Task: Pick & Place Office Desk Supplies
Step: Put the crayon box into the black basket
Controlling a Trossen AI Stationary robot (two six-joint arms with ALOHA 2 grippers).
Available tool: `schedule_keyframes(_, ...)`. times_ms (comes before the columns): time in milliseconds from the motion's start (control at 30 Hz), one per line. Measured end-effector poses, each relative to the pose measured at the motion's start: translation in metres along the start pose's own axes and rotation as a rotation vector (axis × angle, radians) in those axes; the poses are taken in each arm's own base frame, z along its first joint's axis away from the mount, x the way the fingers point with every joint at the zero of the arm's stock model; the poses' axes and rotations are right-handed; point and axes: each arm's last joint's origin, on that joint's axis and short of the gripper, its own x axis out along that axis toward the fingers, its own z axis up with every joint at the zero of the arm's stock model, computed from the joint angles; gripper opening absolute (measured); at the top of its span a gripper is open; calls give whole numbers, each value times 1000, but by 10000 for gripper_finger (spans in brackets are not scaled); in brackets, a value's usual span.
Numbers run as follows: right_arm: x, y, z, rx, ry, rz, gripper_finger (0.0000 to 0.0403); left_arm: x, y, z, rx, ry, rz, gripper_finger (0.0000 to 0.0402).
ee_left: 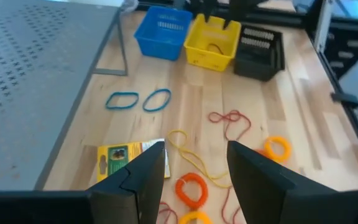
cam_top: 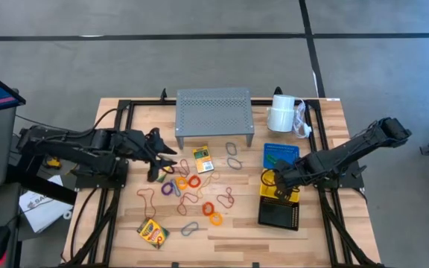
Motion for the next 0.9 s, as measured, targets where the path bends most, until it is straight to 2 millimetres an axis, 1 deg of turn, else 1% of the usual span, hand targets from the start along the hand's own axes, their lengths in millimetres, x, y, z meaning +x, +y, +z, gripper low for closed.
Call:
schedule_keyframes(67, 0, 0, 0, -2, 0, 0, 220, 0, 1, -2, 51, 21, -14, 168)
schedule_keyframes(167, 0, 0, 0, -5, -2, 1, 207, -4, 3, -2, 135, 106, -27, 171)
schedule_keyframes(233, -1, 0, 0, -5, -4, 2, 200, -5, 4, -1, 177, 192, -17, 176)
schedule_keyframes(300, -1, 0, 0, -4, -6, 4, 193, -2, 7, -2, 227, 321, 17, 182)
schedule_keyframes(400, -1, 2, 1, 1, -16, 19, 183, 6, 12, 0, 292, 472, 88, 192)
schedule_keyframes(567, -1, 4, 3, 15, -37, 46, 170, 30, 24, -6, 343, 669, 161, 207)
schedule_keyframes(633, -1, 5, 4, 22, -40, 51, 165, 38, 30, -9, 336, 718, 160, 213)
schedule_keyframes(767, -2, 7, 1, 16, -40, 56, 157, 52, 46, -13, 282, 781, 101, 218)
schedule_keyframes(900, -2, 10, -4, 29, -55, 53, 149, 61, 64, -18, 271, 835, 96, 217)
